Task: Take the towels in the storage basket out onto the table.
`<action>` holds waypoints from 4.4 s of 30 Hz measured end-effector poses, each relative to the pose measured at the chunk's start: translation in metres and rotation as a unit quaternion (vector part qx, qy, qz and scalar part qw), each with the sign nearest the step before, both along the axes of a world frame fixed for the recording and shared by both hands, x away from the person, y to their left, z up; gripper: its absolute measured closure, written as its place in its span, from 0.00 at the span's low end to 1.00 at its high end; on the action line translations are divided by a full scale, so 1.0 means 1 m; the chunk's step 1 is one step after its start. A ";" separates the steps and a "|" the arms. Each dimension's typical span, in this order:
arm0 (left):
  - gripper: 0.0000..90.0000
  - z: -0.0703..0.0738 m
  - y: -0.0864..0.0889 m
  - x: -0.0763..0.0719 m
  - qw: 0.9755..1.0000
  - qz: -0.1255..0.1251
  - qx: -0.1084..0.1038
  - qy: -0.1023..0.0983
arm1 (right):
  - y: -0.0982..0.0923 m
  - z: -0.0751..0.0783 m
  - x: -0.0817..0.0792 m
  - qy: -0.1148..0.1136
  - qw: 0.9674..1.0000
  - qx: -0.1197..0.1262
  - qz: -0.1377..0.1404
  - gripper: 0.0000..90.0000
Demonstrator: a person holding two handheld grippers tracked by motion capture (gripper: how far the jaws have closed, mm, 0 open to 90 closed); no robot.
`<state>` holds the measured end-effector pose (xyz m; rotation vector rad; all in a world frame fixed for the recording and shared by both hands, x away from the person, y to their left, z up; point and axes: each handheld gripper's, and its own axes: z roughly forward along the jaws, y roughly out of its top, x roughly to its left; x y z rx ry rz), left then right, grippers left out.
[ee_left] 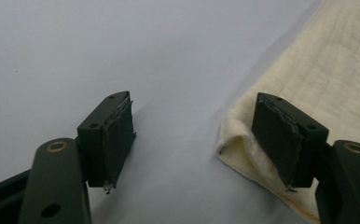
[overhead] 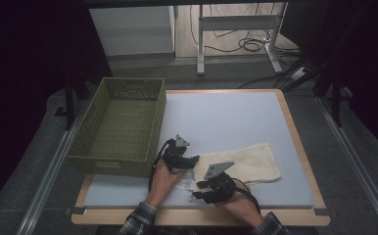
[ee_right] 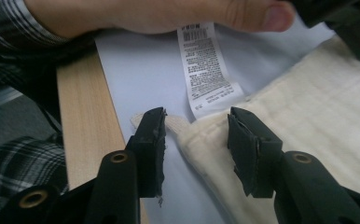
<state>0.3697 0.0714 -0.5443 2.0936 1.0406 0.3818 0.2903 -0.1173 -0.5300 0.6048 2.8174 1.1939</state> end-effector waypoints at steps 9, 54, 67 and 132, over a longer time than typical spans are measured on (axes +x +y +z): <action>0.53 0.001 0.000 -0.003 1.000 -0.028 -0.006 -0.007 | 0.001 0.001 -0.007 -0.046 0.998 -0.031 -0.015 0.93; 0.96 0.053 -0.080 0.030 0.990 -0.121 -0.042 -0.058 | -0.106 0.044 0.011 -0.051 0.989 0.060 -0.122 0.95; 0.95 0.055 -0.128 0.043 0.986 -0.152 -0.030 -0.063 | -0.149 0.037 0.012 -0.044 0.982 0.069 -0.169 0.95; 0.35 0.044 -0.136 0.043 0.987 -0.149 -0.034 -0.046 | -0.239 0.034 0.021 -0.062 0.952 0.020 -0.298 0.64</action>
